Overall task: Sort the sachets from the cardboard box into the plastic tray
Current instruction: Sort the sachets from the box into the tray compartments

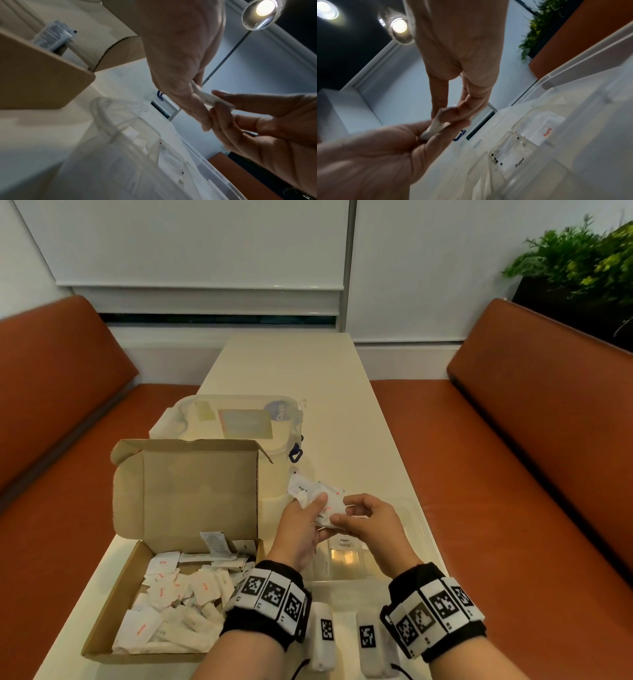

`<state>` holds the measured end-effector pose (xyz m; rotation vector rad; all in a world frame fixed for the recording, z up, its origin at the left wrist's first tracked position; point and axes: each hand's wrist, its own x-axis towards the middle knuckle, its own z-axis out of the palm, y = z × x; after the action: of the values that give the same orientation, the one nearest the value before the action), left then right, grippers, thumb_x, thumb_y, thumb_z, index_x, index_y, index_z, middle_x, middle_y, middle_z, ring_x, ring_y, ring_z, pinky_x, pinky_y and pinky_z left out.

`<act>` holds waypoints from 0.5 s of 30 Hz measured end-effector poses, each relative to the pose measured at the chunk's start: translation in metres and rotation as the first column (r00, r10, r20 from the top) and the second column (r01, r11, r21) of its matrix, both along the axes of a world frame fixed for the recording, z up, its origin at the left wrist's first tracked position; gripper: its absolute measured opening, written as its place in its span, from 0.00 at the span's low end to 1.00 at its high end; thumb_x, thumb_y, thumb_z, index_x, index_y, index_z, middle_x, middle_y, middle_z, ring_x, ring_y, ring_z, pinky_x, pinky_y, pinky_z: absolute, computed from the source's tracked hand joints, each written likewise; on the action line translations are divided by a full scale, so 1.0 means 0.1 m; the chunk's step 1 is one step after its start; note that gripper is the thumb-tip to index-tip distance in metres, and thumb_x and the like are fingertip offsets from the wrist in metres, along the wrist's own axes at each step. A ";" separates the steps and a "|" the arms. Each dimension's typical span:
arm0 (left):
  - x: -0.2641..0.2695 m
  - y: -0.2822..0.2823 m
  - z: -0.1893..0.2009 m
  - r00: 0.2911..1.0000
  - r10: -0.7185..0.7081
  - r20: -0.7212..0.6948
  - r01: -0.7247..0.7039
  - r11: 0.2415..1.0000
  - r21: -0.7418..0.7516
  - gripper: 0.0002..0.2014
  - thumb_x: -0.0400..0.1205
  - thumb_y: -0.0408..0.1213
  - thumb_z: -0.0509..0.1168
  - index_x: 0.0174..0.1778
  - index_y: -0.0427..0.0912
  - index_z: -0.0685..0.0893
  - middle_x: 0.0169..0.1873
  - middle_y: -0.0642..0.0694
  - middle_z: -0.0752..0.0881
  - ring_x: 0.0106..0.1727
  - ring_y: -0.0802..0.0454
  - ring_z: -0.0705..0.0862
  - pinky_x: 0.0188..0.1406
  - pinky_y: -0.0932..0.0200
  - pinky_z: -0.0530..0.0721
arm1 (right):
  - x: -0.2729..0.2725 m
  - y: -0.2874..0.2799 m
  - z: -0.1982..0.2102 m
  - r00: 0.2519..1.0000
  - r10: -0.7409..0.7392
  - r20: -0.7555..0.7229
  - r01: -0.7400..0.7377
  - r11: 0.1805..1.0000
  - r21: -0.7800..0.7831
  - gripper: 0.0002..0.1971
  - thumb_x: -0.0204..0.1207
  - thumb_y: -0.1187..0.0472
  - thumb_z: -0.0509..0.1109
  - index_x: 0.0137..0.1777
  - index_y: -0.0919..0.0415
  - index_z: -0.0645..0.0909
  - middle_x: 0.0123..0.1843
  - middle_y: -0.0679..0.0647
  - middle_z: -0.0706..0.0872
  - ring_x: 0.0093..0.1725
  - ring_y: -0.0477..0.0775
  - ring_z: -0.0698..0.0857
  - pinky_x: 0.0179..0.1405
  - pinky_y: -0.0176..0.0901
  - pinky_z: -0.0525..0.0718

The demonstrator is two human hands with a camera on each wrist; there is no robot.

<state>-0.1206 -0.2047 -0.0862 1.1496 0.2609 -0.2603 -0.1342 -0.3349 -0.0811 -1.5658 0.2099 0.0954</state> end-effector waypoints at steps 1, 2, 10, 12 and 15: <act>0.00 0.00 0.00 1.000 0.018 -0.005 -0.018 1.000 -0.005 0.15 0.86 0.32 0.59 0.67 0.32 0.77 0.57 0.30 0.86 0.51 0.38 0.88 0.39 0.53 0.90 | -0.01 -0.01 0.01 1.000 0.012 -0.012 -0.012 1.000 0.025 0.20 0.64 0.71 0.81 0.55 0.62 0.82 0.44 0.57 0.82 0.44 0.55 0.86 0.46 0.44 0.89; 0.00 0.00 -0.01 1.000 0.030 -0.007 -0.030 1.000 -0.006 0.14 0.86 0.32 0.59 0.67 0.33 0.77 0.57 0.31 0.86 0.52 0.38 0.88 0.39 0.53 0.90 | -0.03 -0.02 0.02 0.999 0.024 -0.022 -0.023 0.999 0.040 0.21 0.63 0.72 0.80 0.56 0.62 0.82 0.45 0.58 0.83 0.44 0.55 0.87 0.46 0.44 0.89; -0.02 -0.02 -0.04 0.995 0.094 -0.025 -0.095 0.995 -0.020 0.14 0.86 0.31 0.58 0.67 0.34 0.76 0.54 0.33 0.87 0.49 0.40 0.88 0.41 0.51 0.89 | -0.06 -0.12 0.04 0.993 0.104 -0.062 -0.104 0.995 0.011 0.16 0.63 0.75 0.79 0.50 0.66 0.81 0.38 0.62 0.89 0.38 0.57 0.89 0.44 0.46 0.90; -0.03 -0.01 -0.03 0.995 0.100 -0.031 -0.101 0.994 -0.049 0.14 0.87 0.31 0.56 0.68 0.33 0.75 0.54 0.30 0.86 0.47 0.39 0.88 0.45 0.48 0.88 | -0.07 -0.15 0.05 0.987 0.141 -0.081 -0.141 0.990 0.003 0.15 0.64 0.75 0.79 0.49 0.67 0.81 0.38 0.64 0.89 0.38 0.58 0.89 0.44 0.46 0.90; -0.02 -0.01 -0.01 0.996 0.088 -0.032 -0.089 0.995 -0.051 0.15 0.87 0.32 0.56 0.69 0.33 0.74 0.57 0.29 0.85 0.51 0.38 0.88 0.45 0.49 0.88 | -0.08 -0.15 0.07 0.974 0.205 -0.100 -0.208 0.978 -0.019 0.11 0.65 0.73 0.79 0.47 0.68 0.83 0.35 0.60 0.87 0.33 0.52 0.87 0.37 0.39 0.87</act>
<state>-0.1225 -0.2056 -0.0875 1.0805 0.3285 -0.2049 -0.1418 -0.3500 -0.0744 -1.6109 0.1247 0.3339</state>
